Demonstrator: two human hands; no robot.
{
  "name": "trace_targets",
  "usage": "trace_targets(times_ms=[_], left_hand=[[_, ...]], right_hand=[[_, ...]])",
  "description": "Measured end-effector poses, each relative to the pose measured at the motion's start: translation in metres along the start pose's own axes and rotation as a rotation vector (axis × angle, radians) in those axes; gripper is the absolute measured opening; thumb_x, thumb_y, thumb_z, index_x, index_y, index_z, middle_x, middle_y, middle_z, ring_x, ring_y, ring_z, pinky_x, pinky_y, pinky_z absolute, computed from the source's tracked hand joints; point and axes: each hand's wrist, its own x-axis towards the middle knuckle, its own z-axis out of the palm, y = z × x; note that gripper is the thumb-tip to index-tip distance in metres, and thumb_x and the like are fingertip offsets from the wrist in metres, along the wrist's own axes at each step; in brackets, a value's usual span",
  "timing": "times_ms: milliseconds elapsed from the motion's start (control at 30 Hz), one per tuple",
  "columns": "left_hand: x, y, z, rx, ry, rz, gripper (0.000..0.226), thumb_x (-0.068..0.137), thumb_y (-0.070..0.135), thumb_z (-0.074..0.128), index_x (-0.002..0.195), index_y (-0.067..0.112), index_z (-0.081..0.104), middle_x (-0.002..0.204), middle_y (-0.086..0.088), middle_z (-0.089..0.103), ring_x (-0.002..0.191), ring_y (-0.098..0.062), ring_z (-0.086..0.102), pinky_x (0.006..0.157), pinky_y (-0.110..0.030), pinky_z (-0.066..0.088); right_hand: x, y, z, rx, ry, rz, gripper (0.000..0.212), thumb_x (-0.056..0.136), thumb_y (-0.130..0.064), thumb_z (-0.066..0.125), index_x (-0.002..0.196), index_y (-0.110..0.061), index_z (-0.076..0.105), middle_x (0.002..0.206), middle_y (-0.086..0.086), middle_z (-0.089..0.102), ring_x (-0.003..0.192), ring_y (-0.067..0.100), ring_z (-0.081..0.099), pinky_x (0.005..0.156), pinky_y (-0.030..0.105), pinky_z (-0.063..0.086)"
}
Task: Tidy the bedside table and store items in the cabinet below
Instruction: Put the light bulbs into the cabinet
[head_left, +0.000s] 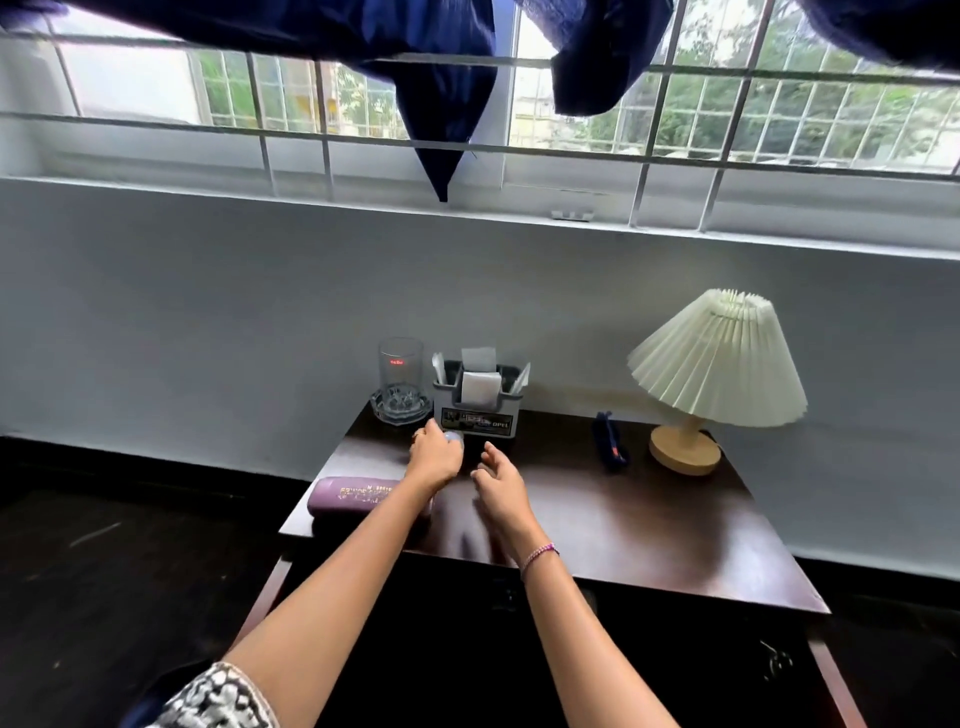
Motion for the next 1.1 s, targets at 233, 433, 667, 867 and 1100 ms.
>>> trace_targets(times_ms=[233, 433, 667, 867, 1100], left_hand=[[0.012, -0.001, 0.001, 0.079, -0.064, -0.029, 0.039, 0.094, 0.008, 0.033, 0.126, -0.011, 0.044, 0.135, -0.033, 0.044, 0.129, -0.04, 0.039, 0.102, -0.034, 0.032], [0.011, -0.005, 0.001, 0.093, -0.031, -0.005, 0.039, 0.092, 0.011, 0.039, 0.126, -0.005, 0.051, 0.132, -0.027, 0.052, 0.126, -0.037, 0.045, 0.101, -0.035, 0.036], [-0.001, 0.003, 0.002, 0.038, -0.009, 0.08, 0.037, 0.091, 0.011, 0.045, 0.124, -0.001, 0.058, 0.128, -0.022, 0.059, 0.122, -0.031, 0.052, 0.101, -0.032, 0.039], [-0.017, 0.009, 0.006, -0.05, 0.014, 0.137, 0.03, 0.087, 0.011, 0.053, 0.113, 0.002, 0.065, 0.115, -0.017, 0.067, 0.111, -0.028, 0.06, 0.096, -0.032, 0.045], [-0.048, 0.018, 0.023, -0.443, -0.077, 0.064, 0.012, 0.084, 0.002, 0.059, 0.094, 0.005, 0.065, 0.097, -0.02, 0.068, 0.087, -0.028, 0.065, 0.093, -0.043, 0.053]], right_hand=[[0.016, 0.004, 0.01, 0.018, -0.05, 0.043, 0.057, 0.092, 0.01, 0.039, 0.145, 0.003, 0.021, 0.153, 0.016, 0.025, 0.14, 0.026, 0.03, 0.111, 0.027, 0.027], [0.015, 0.004, 0.013, 0.064, -0.071, 0.027, 0.055, 0.087, 0.018, 0.036, 0.141, 0.006, 0.029, 0.146, 0.019, 0.038, 0.134, 0.026, 0.039, 0.111, 0.026, 0.029], [0.006, 0.006, 0.001, 0.103, -0.039, 0.001, 0.055, 0.083, 0.019, 0.038, 0.136, 0.001, 0.043, 0.136, 0.017, 0.052, 0.127, 0.026, 0.049, 0.112, 0.04, 0.034], [-0.011, 0.002, -0.02, 0.123, 0.075, -0.038, 0.052, 0.084, 0.015, 0.037, 0.135, 0.002, 0.044, 0.133, 0.019, 0.054, 0.108, 0.018, 0.053, 0.096, 0.03, 0.041], [-0.049, -0.001, -0.054, 0.204, 0.251, -0.109, 0.036, 0.088, 0.004, 0.054, 0.123, -0.004, 0.055, 0.126, 0.013, 0.055, 0.109, 0.026, 0.06, 0.081, 0.032, 0.053]])
